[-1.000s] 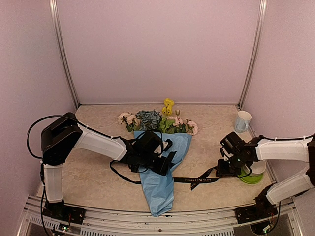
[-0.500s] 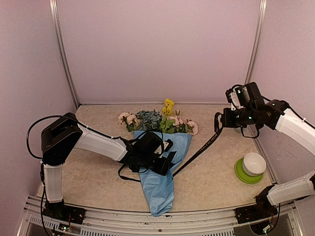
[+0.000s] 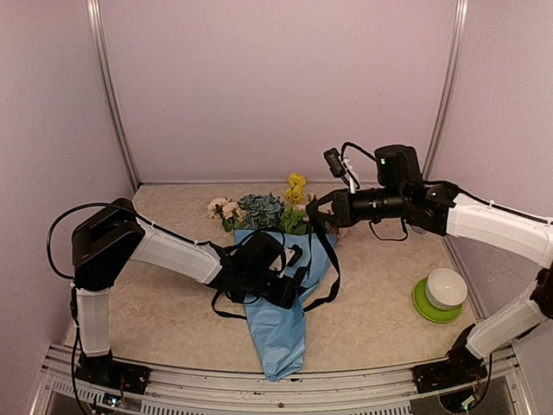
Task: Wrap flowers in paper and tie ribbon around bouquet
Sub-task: Cross the ribbon over the folded bouquet.
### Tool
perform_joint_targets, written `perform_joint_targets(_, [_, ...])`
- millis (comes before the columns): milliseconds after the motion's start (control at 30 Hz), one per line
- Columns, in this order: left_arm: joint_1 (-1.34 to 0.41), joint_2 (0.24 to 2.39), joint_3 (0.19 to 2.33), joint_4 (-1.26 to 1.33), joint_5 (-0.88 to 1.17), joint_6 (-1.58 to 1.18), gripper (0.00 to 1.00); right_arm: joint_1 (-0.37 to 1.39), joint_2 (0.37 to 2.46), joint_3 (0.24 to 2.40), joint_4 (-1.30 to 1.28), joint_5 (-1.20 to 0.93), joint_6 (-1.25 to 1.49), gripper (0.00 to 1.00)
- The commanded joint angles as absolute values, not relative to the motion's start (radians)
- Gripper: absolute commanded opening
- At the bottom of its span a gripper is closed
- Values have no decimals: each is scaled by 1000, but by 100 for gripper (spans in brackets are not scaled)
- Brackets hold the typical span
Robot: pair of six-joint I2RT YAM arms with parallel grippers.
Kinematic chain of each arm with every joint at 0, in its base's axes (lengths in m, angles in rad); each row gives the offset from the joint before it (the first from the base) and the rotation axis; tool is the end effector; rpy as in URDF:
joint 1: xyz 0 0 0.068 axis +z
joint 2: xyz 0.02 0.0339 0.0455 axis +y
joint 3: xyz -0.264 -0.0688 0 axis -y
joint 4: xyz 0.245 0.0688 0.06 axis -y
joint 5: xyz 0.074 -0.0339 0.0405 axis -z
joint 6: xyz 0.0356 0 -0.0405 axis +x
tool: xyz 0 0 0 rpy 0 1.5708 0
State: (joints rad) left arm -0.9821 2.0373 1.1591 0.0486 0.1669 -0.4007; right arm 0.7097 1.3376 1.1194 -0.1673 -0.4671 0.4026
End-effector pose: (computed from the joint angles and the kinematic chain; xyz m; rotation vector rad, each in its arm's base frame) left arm 0.2255 -0.3484 0.1186 0.8127 2.4264 -0.7984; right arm 0.2241 0.2136 0.3361 -0.6474 2.0046 1.1597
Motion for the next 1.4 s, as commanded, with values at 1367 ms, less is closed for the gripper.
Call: perform_joint_targets(1367, [-1328, 1518, 1201, 130, 163, 183, 0, 677, 2055, 1116, 156, -673, 492, 0])
